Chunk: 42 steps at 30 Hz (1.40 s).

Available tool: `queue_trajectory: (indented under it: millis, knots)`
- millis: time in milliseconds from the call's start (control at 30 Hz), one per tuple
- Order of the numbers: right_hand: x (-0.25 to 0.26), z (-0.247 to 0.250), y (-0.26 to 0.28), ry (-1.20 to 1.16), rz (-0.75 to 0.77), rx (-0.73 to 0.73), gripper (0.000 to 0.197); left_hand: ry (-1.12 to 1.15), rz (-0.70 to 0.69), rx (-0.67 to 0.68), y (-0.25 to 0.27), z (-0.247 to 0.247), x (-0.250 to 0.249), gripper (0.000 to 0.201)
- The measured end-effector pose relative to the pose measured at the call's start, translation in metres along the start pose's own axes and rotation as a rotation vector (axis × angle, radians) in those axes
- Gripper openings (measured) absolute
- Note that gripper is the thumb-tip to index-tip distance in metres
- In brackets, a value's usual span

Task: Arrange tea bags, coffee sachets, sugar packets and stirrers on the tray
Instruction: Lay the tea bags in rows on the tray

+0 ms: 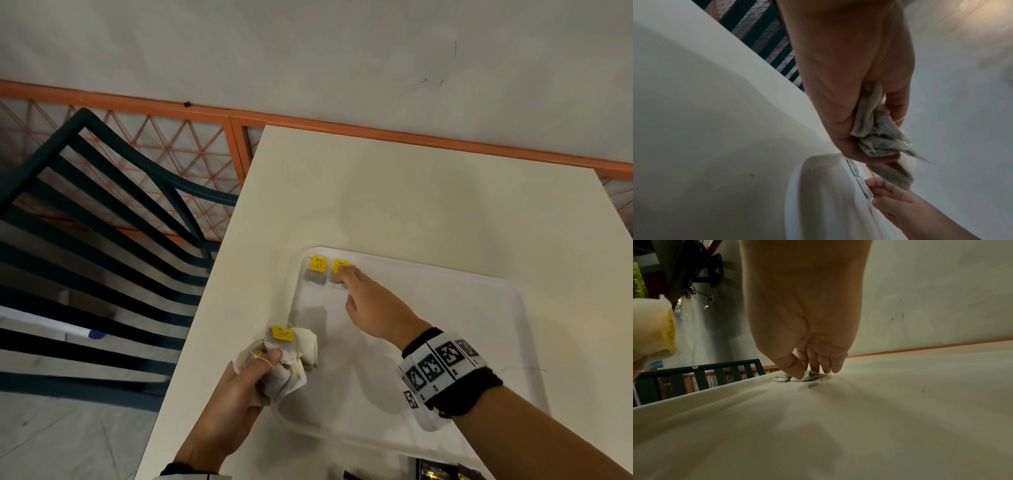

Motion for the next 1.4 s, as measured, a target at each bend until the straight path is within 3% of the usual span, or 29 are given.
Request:
queue_trajectory:
  millis: [67,167,267,333,367,400,433,467,500,533,567,600,633,667,700,733,767,800,833,967,1067,1133,1200,1267,1400]
  knots:
    - [0.004,0.001,0.004,-0.042,0.034,-0.08,0.037,-0.004,0.008,-0.014,-0.001,-0.001,-0.001,0.052]
    - [0.015,0.001,0.02,-0.235,0.027,-0.124,0.029,0.02,0.031,-0.059,-0.003,-0.003,0.001,0.024]
    - [0.03,-0.005,0.037,-0.529,-0.105,0.165,0.016,0.05,0.02,-0.061,-0.004,-0.009,-0.004,0.024]
    - [0.037,-0.009,0.044,-0.717,-0.19,0.402,0.011,0.169,0.06,-0.177,0.001,-0.002,0.0,0.017]
    - [0.039,-0.011,0.047,-0.795,-0.214,0.475,0.011,0.307,0.077,-0.171,0.004,-0.002,0.001,0.022]
    - [0.04,-0.012,0.048,-0.854,-0.223,0.519,0.011,0.4,-0.004,-0.111,0.009,-0.007,-0.004,0.035]
    - [0.042,-0.014,0.05,-0.902,-0.224,0.544,0.012,0.453,-0.006,-0.202,0.007,-0.014,-0.016,0.045]
    - [0.043,-0.016,0.051,-0.937,-0.223,0.559,0.013,0.706,-0.152,-0.18,-0.013,-0.011,-0.009,0.042]
    - [0.044,-0.018,0.053,-0.959,-0.222,0.568,0.013,0.98,-0.363,-0.06,-0.03,-0.009,0.003,0.028]
    - [0.045,-0.02,0.054,-0.969,-0.219,0.57,0.014,1.106,-0.56,0.106,-0.039,-0.011,0.006,0.01]
    - [0.045,-0.021,0.055,-0.97,-0.216,0.567,0.014,1.165,-0.791,0.222,-0.048,-0.015,0.004,0.012]
    - [0.045,-0.022,0.055,-0.964,-0.215,0.561,0.013,1.2,-0.898,0.258,-0.051,-0.013,0.0,0.016]
    - [0.045,-0.023,0.055,-0.96,-0.214,0.554,0.012,1.194,-0.93,0.202,-0.047,-0.004,0.004,0.013]
    - [0.044,-0.024,0.056,-0.961,-0.215,0.547,0.01,1.136,-0.793,0.111,-0.034,0.003,-0.002,0.012]
    - [0.044,-0.024,0.056,-0.964,-0.22,0.541,0.008,0.989,-0.561,-0.008,-0.022,0.003,-0.012,0.029]
    - [0.043,-0.024,0.056,-0.965,-0.227,0.532,0.007,0.696,-0.318,-0.148,-0.008,0.003,-0.014,0.043]
    - [0.042,-0.024,0.055,-0.962,-0.235,0.521,0.006,0.256,-0.187,-0.262,-0.001,0.005,-0.014,0.045]
    - [0.04,-0.024,0.054,-0.958,-0.245,0.502,0.006,-0.017,-0.204,-0.107,0.002,0.003,-0.006,0.035]
    - [0.039,-0.024,0.052,-0.959,-0.259,0.477,0.007,-0.001,-0.071,-0.104,0.007,0.005,0.002,0.026]
    - [0.029,-0.025,0.044,-1.028,-0.37,0.323,0.013,-0.06,-0.038,-0.251,0.004,0.008,-0.009,0.014]
    - [0.021,-0.029,0.038,-1.081,-0.478,0.213,0.01,-0.008,-0.053,-0.266,0.009,0.014,-0.017,0.018]
    - [0.018,-0.035,0.034,-1.034,-0.513,0.19,0.019,0.011,-0.095,-0.226,0.012,0.015,-0.02,0.014]
    - [0.019,-0.038,0.033,-0.938,-0.542,0.169,0.019,-0.004,-0.151,-0.175,0.008,0.019,-0.019,0.021]
    - [0.021,-0.039,0.035,-0.814,-0.531,0.129,0.019,-0.052,-0.128,-0.231,0.007,0.022,-0.017,0.024]
    - [0.028,-0.033,0.045,-0.339,-0.31,-0.031,0.035,-0.019,-0.151,-0.201,0.006,0.019,-0.015,0.027]
Point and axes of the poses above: each hand's wrist, its own y-axis away from the middle knuckle, its own z-axis out of the back of the hand, x = y × z, the point moved 2 cm from there along -y, towards the middle knuckle, and after that the axes turned 15 degrees about -z, right-handed, at the moved point
